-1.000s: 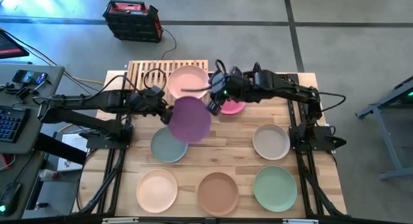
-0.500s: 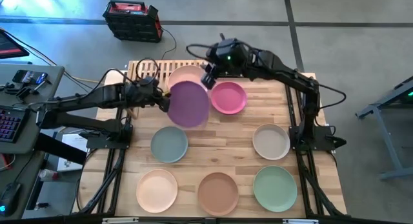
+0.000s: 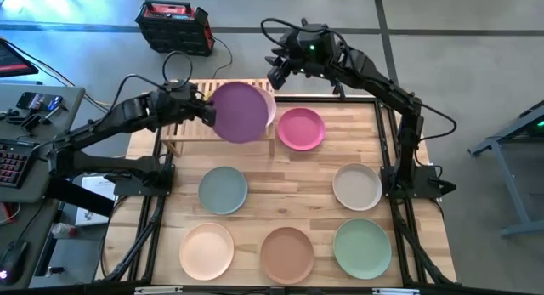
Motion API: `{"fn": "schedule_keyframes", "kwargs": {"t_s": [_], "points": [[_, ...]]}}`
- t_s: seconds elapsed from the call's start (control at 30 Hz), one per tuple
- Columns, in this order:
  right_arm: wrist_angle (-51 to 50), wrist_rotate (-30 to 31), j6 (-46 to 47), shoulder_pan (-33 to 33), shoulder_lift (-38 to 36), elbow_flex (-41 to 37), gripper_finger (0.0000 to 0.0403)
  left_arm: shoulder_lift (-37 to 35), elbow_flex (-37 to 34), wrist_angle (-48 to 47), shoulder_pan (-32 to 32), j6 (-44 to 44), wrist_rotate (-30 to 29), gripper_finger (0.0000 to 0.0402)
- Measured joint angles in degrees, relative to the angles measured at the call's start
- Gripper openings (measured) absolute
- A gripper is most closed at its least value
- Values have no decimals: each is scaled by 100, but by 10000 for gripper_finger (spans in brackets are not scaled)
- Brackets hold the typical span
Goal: Place and stack plates onto a shelf
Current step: Stack the violet plate on top of the light orange plate on the shelf
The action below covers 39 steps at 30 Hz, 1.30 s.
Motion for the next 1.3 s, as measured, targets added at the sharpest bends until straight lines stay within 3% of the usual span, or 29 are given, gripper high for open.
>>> {"fn": "schedule_keyframes", "kwargs": {"t_s": [0.47, 0.9, 1.3], "points": [[-1171, -86, 446, 302, 304, 0, 124, 181, 0, -235, 148, -118, 224, 1], [-1661, -160, 826, 776, 492, -2, 124, 302, 0, -208, 115, -105, 299, 1], [-1879, 38, 1075, 833, 598, -2, 124, 302, 0, 3, 18, 32, 382, 1]]}}
